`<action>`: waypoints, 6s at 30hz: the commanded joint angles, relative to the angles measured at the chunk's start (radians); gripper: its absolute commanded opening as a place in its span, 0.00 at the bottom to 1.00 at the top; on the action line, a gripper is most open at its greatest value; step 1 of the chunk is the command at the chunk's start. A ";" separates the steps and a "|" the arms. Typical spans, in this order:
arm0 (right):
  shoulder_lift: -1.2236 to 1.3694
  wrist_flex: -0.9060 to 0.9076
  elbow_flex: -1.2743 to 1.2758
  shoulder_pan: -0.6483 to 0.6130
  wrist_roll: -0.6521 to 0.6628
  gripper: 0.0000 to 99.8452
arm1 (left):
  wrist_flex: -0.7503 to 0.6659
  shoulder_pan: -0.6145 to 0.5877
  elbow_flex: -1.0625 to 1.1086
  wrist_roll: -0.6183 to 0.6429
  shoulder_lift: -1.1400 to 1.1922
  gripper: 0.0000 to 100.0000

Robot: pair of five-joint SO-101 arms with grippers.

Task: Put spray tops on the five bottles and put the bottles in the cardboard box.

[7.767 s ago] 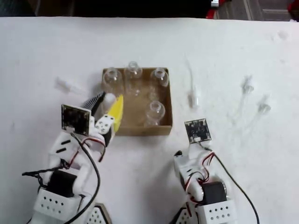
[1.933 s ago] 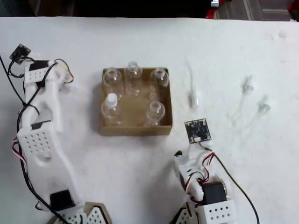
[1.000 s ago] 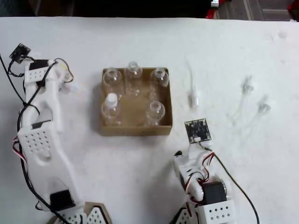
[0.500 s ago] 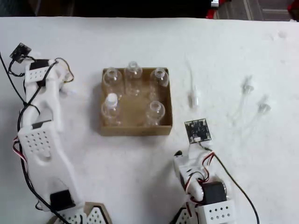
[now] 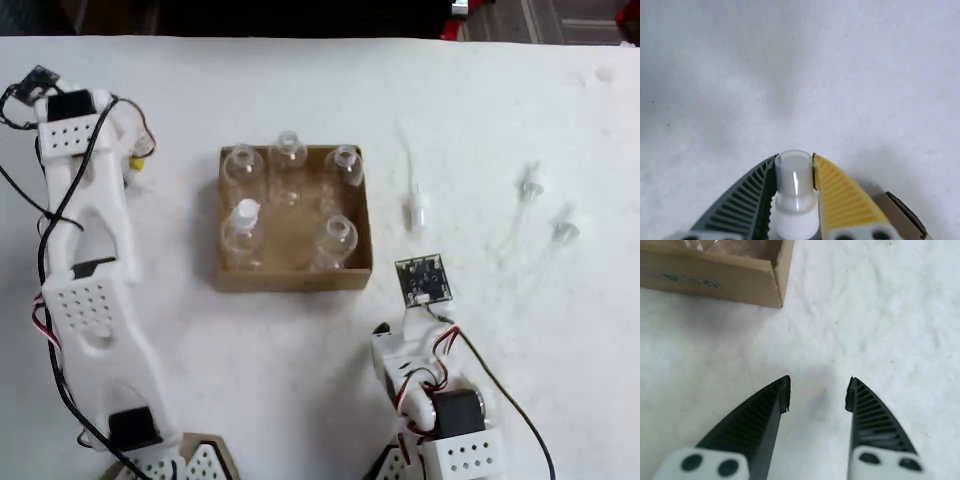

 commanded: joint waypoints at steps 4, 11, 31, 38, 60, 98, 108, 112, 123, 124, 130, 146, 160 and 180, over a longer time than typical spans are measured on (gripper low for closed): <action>-0.005 0.005 0.009 0.007 0.011 0.16 | 0.133 0.007 -0.184 0.000 -0.088 0.02; -0.005 0.005 0.009 0.007 0.011 0.16 | 0.184 -0.016 -0.322 -0.002 -0.091 0.02; -0.005 0.005 0.009 0.007 0.011 0.16 | 0.092 0.143 -0.825 -0.715 -0.321 0.02; -0.005 0.005 0.009 0.007 0.011 0.16 | 0.226 0.265 -0.819 -0.701 -0.486 0.02; -0.005 0.005 0.009 0.007 0.011 0.16 | 0.230 0.375 -0.677 -0.717 -0.874 0.02; -0.005 0.005 0.009 0.007 0.011 0.16 | -1.475 0.424 1.399 -0.713 -1.609 0.02; -0.005 0.005 0.009 0.007 0.012 0.16 | -1.645 0.489 1.419 -0.713 -1.397 0.02; -0.005 0.005 0.009 0.007 0.012 0.16 | -1.639 0.464 1.473 -0.712 -1.403 0.02; -0.004 0.007 0.009 0.007 0.012 0.16 | -1.645 0.435 1.695 -0.712 -1.586 0.02; -0.004 0.007 0.009 0.007 0.012 0.16 | -1.645 0.424 1.694 -0.712 -1.578 0.02; -0.004 0.007 0.009 0.007 0.012 0.16 | -1.772 0.410 1.672 -0.712 -1.483 0.02; -0.004 0.007 0.009 0.007 0.012 0.16 | -1.729 0.410 1.639 -0.611 -1.422 0.02; -0.002 0.007 0.009 0.007 0.012 0.16 | -1.731 0.410 1.637 -0.644 -1.414 0.02; -0.002 0.007 0.009 0.007 0.012 0.16 | -1.758 0.378 1.528 -0.637 -1.164 0.02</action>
